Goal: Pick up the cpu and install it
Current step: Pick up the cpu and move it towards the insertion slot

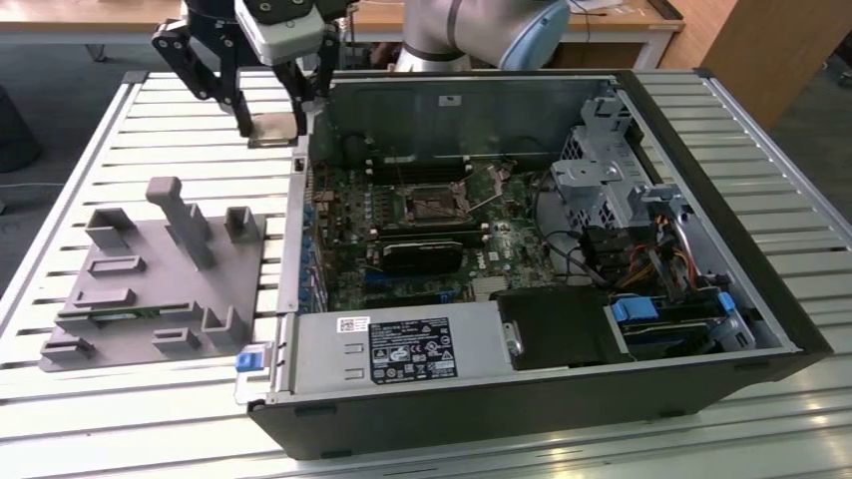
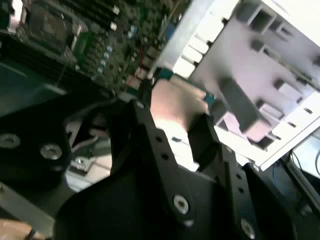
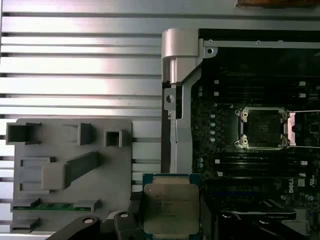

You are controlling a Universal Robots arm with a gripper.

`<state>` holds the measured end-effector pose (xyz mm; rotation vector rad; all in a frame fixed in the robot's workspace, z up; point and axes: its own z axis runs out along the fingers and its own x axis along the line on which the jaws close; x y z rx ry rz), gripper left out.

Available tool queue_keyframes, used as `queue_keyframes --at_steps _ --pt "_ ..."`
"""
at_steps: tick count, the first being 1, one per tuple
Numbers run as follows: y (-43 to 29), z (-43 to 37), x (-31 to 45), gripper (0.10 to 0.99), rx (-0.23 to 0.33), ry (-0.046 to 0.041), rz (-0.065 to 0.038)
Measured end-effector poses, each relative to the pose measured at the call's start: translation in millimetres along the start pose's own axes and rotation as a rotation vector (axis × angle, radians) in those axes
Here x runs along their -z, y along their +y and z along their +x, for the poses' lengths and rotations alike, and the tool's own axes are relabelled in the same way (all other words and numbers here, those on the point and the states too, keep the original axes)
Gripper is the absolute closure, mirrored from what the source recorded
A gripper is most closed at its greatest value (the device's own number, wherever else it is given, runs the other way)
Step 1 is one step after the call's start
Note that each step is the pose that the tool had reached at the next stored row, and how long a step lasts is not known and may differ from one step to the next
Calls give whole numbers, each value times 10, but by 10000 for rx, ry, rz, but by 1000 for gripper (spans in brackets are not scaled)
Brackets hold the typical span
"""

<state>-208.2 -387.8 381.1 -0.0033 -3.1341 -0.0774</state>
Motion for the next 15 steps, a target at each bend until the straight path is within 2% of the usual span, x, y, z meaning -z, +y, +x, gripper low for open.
queue_keyframes --at_steps 5,15 --pt "1 -37 0 545 -1 0 0" --pt "1 -63 0 545 -1 0 0"
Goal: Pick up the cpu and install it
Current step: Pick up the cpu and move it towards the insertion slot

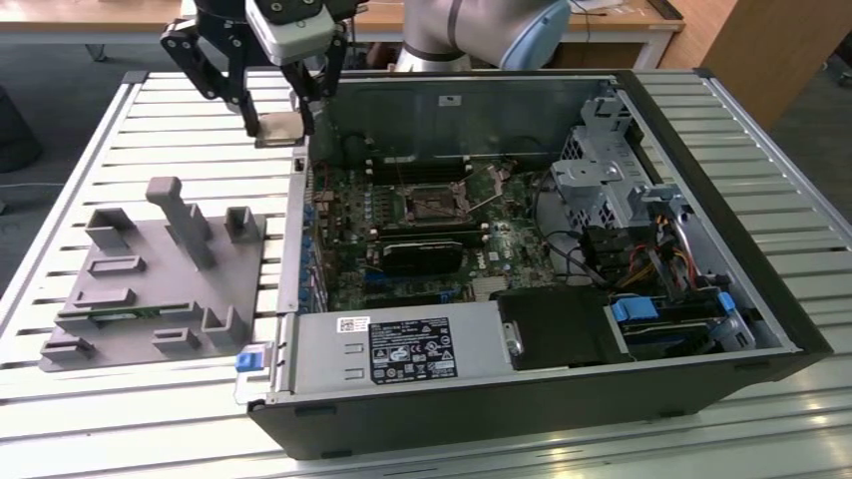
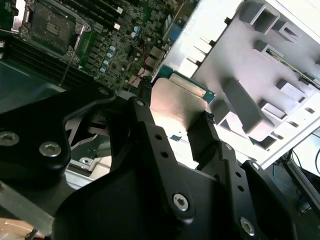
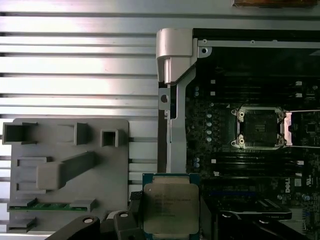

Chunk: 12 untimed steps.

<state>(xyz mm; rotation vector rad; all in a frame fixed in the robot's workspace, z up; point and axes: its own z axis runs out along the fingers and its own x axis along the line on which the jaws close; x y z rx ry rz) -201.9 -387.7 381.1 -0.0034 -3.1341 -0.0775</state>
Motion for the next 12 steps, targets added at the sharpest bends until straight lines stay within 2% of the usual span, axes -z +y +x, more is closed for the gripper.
queue_keyframes --at_steps 7,12 --pt "0 -72 1 545 1 1 1" --pt "0 -95 1 545 0 0 0"
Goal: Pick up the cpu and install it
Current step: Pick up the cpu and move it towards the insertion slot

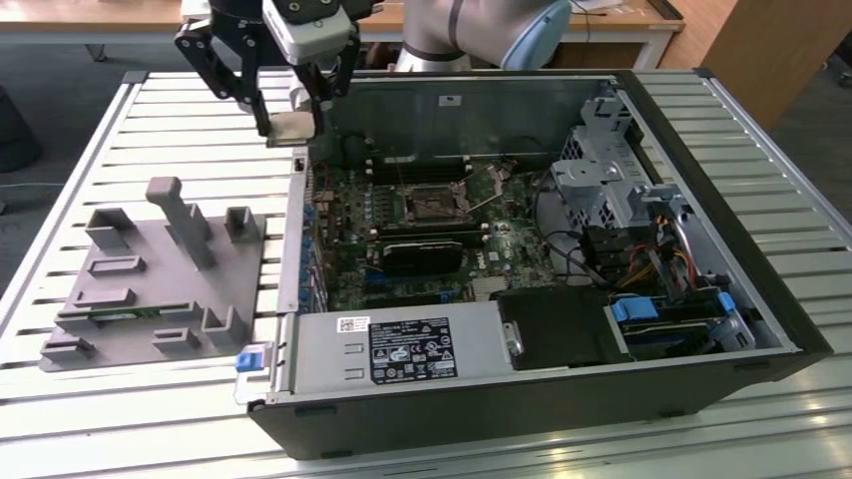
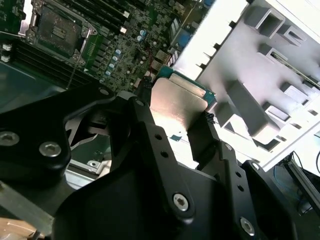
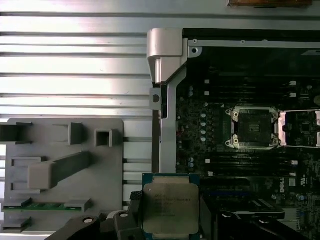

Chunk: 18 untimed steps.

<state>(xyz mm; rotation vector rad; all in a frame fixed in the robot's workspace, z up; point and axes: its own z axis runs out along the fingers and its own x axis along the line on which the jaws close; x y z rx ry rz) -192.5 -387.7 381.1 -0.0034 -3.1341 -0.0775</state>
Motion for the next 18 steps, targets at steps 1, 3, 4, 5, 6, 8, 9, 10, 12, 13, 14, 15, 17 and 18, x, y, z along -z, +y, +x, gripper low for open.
queue_keyframes --at_steps 1,3,4,5,6,8,9,10,12,13,14,15,17,18 --pt "0 -3 0 545 -1 0 1" --pt "0 -12 0 545 0 0 1" --pt "0 -18 0 545 0 0 0" --pt "0 -25 0 545 0 1 0" --pt "0 -31 0 545 0 0 1" --pt "0 -46 0 545 1 0 0" --pt "0 -52 1 545 0 0 1" --pt "0 -59 1 545 0 0 1" --pt "0 -75 1 545 0 1 1" --pt "0 -82 1 545 0 1 1" --pt "0 -90 1 545 0 1 1" --pt "0 -99 1 545 0 1 0" --pt "0 -118 1 545 0 0 0" --pt "0 -126 1 545 0 1 1"
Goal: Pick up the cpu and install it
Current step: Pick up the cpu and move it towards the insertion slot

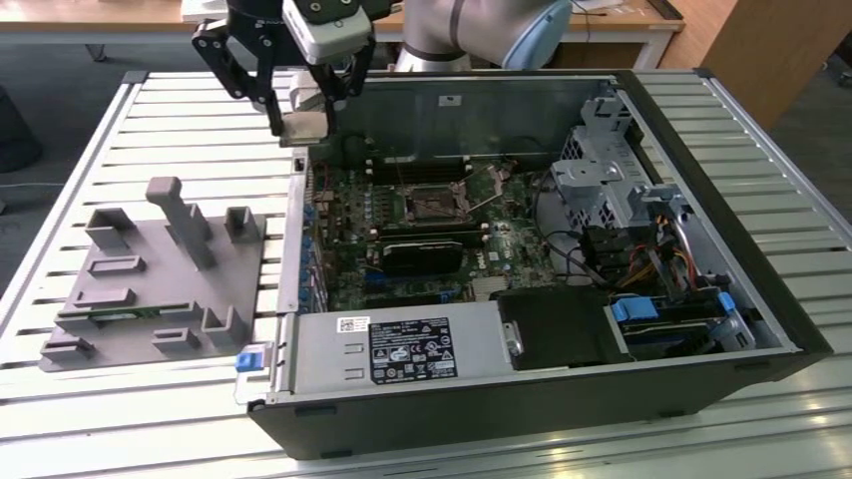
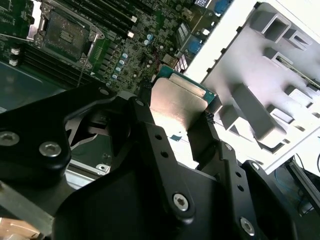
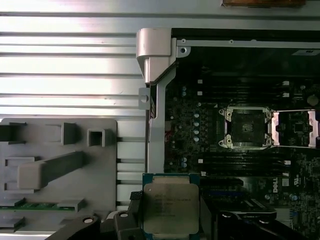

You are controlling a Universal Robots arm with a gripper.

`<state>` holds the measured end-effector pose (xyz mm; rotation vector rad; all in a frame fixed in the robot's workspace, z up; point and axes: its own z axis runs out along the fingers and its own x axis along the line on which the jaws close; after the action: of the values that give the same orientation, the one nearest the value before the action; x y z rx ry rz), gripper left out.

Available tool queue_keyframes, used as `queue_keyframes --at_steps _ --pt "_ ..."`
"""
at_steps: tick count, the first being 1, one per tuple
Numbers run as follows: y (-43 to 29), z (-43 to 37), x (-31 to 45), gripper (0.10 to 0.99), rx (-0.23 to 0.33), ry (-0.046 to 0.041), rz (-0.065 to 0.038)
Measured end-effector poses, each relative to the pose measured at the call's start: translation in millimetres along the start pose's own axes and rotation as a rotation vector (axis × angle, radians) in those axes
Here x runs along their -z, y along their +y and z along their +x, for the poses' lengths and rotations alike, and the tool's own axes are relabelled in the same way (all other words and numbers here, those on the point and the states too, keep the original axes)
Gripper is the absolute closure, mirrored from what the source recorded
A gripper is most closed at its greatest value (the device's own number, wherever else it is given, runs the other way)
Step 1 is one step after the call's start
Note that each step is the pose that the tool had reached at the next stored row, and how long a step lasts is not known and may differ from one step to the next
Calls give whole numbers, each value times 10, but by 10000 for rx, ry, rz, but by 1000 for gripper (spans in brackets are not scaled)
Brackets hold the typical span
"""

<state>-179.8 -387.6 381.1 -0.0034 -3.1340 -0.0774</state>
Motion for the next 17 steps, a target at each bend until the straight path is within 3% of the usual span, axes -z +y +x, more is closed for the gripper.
queue_keyframes --at_steps 17 --pt "1 -89 1 545 0 0 0"
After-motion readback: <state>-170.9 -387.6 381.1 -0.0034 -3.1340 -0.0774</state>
